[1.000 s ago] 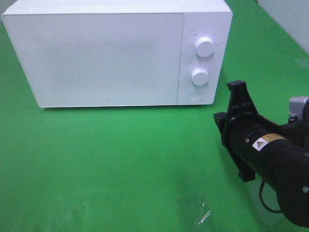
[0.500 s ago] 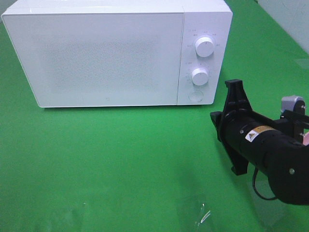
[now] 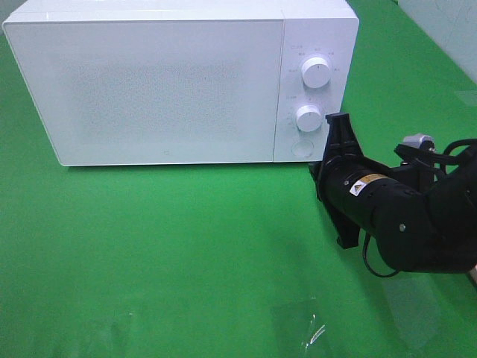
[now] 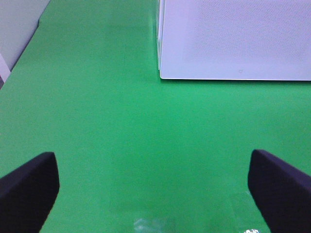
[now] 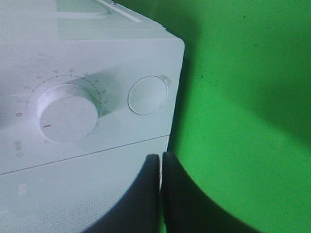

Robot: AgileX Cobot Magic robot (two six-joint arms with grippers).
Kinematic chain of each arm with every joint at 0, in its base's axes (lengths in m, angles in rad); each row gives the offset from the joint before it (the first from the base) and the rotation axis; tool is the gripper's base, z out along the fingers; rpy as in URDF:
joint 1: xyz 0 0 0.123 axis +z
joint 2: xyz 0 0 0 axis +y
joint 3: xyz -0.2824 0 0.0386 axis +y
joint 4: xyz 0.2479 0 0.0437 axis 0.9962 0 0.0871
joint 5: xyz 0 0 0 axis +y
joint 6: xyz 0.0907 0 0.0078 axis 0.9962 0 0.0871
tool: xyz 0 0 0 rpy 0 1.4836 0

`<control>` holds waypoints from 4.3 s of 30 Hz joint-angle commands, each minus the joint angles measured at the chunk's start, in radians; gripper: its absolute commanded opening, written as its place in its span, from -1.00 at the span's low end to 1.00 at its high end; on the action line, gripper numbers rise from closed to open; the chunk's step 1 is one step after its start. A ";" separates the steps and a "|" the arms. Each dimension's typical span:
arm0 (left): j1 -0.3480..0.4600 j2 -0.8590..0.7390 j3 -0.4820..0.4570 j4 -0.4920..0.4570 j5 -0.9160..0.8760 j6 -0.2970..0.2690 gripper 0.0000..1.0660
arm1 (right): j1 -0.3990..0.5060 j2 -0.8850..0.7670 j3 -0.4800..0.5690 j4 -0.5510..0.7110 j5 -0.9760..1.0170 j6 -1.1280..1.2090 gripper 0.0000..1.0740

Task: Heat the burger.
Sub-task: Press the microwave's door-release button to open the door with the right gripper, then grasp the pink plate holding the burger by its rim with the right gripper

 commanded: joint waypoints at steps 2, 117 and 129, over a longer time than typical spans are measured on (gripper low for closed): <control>0.001 -0.017 0.001 0.002 -0.001 -0.004 0.83 | -0.018 0.030 -0.050 -0.020 0.017 0.007 -1.00; 0.001 -0.017 0.001 0.004 -0.001 -0.004 0.83 | -0.130 0.240 -0.351 -0.048 -0.169 0.073 -1.00; 0.001 -0.017 0.001 0.004 -0.001 -0.004 0.83 | -0.130 0.154 -0.229 -0.249 -0.001 0.233 -0.99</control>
